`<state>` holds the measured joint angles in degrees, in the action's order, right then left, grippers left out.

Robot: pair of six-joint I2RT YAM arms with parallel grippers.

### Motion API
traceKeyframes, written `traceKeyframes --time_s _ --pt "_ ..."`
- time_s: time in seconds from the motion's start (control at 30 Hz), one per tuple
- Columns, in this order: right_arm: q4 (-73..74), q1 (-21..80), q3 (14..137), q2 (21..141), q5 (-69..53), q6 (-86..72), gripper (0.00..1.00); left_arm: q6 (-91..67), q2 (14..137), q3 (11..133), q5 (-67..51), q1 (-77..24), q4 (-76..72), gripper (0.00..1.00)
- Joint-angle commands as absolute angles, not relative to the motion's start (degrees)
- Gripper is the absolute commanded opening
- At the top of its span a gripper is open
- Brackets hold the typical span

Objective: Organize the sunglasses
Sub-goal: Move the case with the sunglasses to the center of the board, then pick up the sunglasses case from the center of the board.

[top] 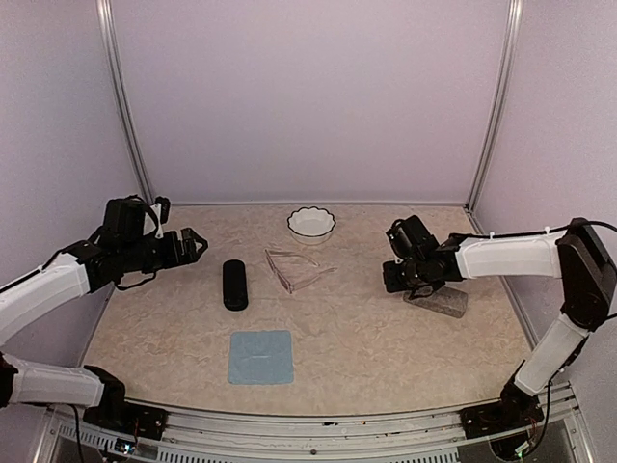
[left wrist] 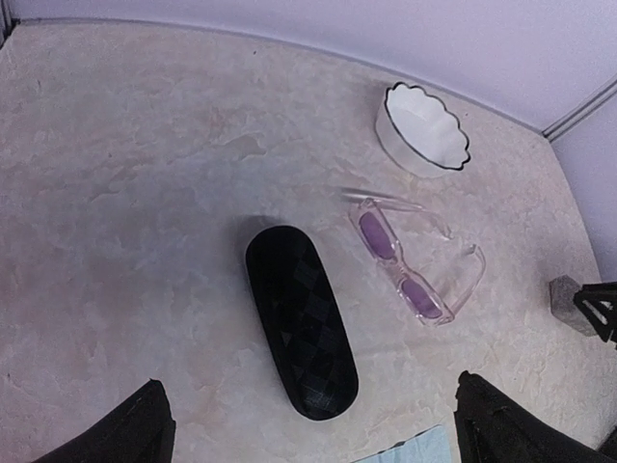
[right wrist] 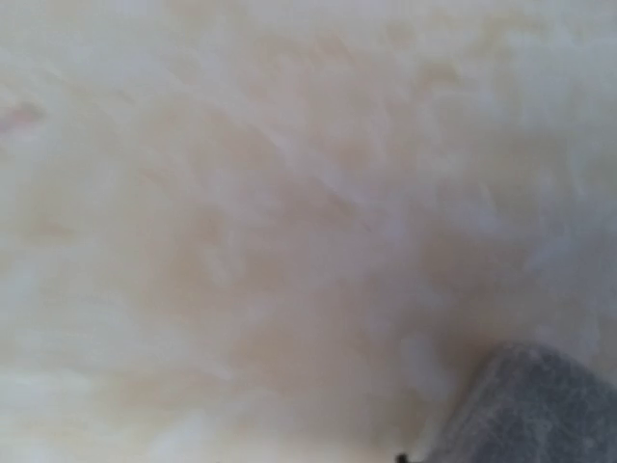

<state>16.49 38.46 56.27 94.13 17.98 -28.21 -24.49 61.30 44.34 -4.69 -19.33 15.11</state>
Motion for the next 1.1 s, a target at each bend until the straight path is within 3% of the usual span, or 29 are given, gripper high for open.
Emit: traceKeyframes --time_s 0.0,0.2,0.57,0.8,0.9,1.07 --pt "16.9 39.0 58.4 89.0 14.6 -26.7 0.39 -27.7 68.4 47.5 -4.3 -19.1 17.1 0.99" --pt "16.0 39.8 57.2 84.7 15.4 -25.0 0.5 -28.7 78.6 53.6 -2.9 -22.7 20.0 0.99" --pt "15.5 39.7 53.2 79.6 19.2 -24.3 0.64 -30.5 95.6 70.0 13.4 -31.6 34.7 0.99" --pt "15.4 39.7 50.6 77.9 22.6 -25.6 0.85 -34.9 103.3 75.6 19.9 -35.0 40.6 0.99" --pt "14.9 39.6 50.0 77.5 22.9 -25.8 1.0 -36.4 105.6 76.7 20.7 -36.1 40.8 0.99" --pt "14.9 39.5 49.6 77.2 23.7 -25.9 1.0 -38.8 108.0 77.5 21.1 -36.5 40.3 0.99"
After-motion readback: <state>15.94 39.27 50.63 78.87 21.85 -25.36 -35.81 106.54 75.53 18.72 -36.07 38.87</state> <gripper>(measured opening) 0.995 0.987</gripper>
